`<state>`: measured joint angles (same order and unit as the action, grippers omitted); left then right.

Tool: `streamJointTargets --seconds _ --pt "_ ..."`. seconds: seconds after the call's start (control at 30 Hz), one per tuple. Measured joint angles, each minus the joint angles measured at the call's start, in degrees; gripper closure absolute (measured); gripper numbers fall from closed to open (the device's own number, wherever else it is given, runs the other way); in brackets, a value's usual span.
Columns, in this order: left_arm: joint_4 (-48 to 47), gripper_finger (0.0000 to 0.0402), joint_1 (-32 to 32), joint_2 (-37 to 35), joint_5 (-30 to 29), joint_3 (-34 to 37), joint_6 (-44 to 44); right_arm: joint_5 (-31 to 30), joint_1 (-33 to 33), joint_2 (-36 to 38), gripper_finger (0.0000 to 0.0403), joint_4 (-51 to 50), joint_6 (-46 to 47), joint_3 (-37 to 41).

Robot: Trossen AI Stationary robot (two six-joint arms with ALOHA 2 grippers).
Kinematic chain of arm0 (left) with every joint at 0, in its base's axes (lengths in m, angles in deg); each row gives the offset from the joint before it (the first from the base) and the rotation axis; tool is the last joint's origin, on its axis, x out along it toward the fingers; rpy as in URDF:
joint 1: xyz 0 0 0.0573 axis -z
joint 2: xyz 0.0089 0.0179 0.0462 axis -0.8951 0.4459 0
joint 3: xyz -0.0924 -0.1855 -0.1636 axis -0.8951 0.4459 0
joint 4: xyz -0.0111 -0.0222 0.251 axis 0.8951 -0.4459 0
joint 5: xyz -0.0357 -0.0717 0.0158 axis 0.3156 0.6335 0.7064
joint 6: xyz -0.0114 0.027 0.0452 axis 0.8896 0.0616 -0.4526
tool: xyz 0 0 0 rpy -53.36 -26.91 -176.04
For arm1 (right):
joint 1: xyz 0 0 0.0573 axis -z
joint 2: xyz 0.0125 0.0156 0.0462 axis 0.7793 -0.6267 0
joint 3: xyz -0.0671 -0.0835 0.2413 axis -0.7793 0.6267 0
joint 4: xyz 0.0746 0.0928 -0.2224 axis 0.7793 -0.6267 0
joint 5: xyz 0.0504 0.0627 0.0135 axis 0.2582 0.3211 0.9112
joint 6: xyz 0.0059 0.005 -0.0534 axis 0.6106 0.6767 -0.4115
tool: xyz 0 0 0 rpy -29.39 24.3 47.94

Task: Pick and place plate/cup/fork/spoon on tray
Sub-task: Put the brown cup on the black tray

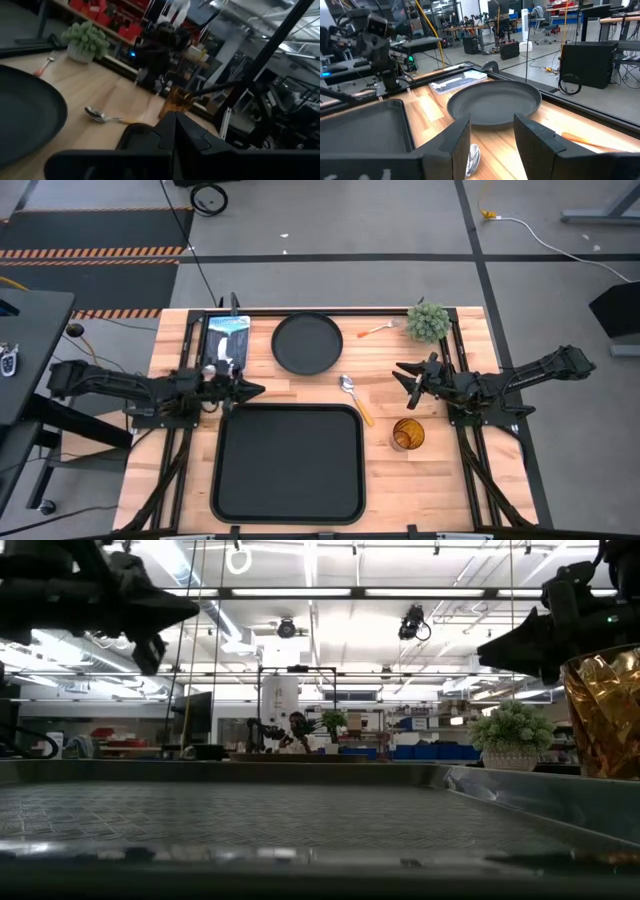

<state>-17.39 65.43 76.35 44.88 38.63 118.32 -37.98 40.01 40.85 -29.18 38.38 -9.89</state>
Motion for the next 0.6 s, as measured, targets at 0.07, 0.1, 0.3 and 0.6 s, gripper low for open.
streamJointTargets --seconds 0.07,0.1,0.3,0.6 --pt "-0.05 0.0390 0.20 4.08 0.02 -1.61 0.10 0.00 -0.02 0.00 0.0246 1.40 0.00 0.01" --pt "-0.05 0.0390 0.36 6.21 0.02 -2.63 0.05 0.01 -0.02 0.00 0.0246 2.46 0.00 0.01" --pt "1.73 0.0390 1.94 18.73 0.05 -10.83 -2.83 0.02 -0.02 0.00 0.0246 6.67 0.62 0.01" --pt "1.51 0.0390 2.40 38.09 -0.44 -28.64 -10.70 4.06 -0.02 0.00 0.0246 6.17 3.61 0.01"
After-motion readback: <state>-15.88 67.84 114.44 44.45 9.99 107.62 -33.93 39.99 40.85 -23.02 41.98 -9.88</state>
